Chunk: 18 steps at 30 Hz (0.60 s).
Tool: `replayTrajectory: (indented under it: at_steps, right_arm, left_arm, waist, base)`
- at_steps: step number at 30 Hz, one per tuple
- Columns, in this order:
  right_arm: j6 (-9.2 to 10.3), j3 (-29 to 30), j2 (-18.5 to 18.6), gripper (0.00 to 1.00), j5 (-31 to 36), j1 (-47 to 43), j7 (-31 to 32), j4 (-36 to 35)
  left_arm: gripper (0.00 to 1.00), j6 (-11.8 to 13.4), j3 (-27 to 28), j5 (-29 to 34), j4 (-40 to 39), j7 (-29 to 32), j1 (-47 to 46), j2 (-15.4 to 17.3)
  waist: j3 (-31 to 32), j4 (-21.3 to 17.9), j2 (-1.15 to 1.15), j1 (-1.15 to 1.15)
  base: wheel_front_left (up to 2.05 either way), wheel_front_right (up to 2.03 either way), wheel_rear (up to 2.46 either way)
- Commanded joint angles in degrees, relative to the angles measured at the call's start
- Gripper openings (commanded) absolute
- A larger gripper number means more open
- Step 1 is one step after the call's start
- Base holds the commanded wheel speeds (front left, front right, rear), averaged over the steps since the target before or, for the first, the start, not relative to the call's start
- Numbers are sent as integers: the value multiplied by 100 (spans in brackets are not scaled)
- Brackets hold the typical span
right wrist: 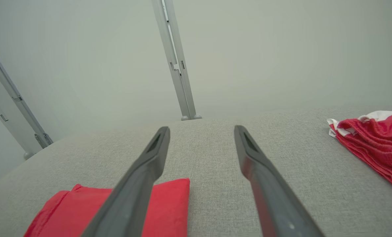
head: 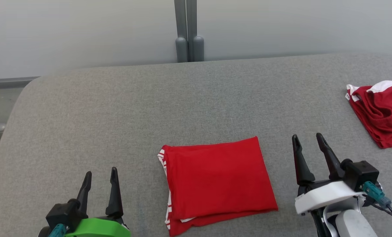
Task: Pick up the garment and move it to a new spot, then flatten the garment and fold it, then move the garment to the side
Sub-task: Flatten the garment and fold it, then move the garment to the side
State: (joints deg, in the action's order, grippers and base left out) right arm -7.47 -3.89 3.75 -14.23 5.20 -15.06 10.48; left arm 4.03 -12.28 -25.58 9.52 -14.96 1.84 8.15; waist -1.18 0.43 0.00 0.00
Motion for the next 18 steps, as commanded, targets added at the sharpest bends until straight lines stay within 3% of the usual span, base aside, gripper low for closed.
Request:
replayTrajectory:
  at_steps: [1,18]
  right_arm:
    - [-3,22,-33,100,17,-134,-12,-54]
    - [-3,-11,-84,100,-96,-292,-13,-31]
  left_arm:
    - [100,-37,57,35,-1,-27,73,-24]
    - [100,-276,355,365,12,-25,201,-275]
  waist:
    - [107,-106,0,0]
    - [210,-176,0,0]
  base:
    - [0,0,0]
    - [0,0,0]
